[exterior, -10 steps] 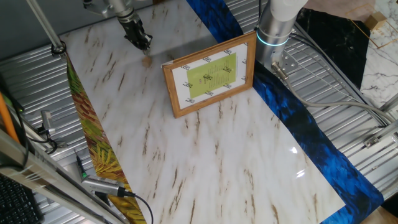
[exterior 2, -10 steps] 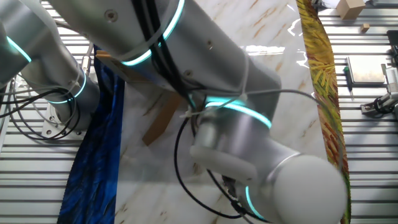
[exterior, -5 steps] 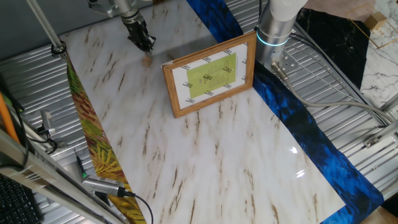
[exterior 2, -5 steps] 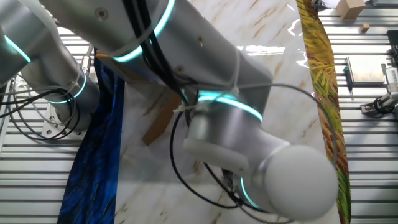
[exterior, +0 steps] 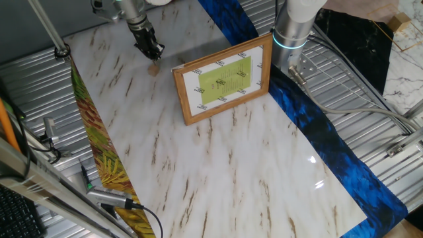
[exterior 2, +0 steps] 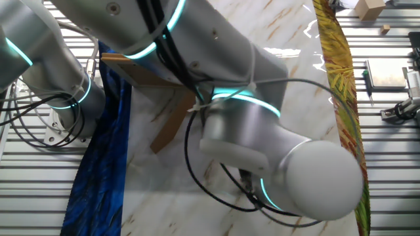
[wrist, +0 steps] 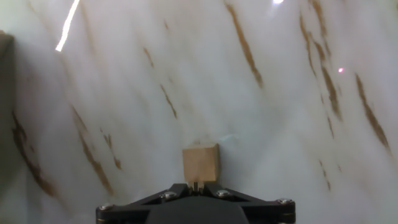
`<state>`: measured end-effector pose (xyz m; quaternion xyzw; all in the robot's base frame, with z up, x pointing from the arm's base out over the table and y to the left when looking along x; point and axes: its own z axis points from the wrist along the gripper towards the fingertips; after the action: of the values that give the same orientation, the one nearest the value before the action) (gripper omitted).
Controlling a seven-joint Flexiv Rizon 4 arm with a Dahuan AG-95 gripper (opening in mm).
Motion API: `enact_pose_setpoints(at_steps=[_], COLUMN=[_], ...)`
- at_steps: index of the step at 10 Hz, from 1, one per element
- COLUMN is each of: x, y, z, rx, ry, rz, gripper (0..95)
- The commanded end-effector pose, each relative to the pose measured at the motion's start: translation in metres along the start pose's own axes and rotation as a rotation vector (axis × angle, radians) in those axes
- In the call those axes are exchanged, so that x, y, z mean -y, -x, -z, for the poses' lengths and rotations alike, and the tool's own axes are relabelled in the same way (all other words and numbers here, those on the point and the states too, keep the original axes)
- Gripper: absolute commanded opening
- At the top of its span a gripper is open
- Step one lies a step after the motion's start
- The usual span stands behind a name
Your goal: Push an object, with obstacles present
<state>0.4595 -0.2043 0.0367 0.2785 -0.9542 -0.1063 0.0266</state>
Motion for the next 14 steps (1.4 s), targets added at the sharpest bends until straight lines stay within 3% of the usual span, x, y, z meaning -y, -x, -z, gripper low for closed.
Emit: enact_pose_setpoints(at_steps=[1,3,4,8,11,14], x=[-0.003,-0.007,-0.008,-0.006,-0.002,-0.002], y=[0.010,0.021,0.021,0.020,0.019,0.019], z=[0.002,0.001,0.000,0.001,0.001,0.001], rx=[0.001,-0.009,-0.024,-0.041,-0.037,-0.067], ry=[-0.005,-0.009,-0.015,-0.023,-0.023,-0.036], rz=[0.002,-0.012,-0.004,0.036,0.066,0.078], gripper=[0.0,0.0,0.0,0.0,0.0,0.0])
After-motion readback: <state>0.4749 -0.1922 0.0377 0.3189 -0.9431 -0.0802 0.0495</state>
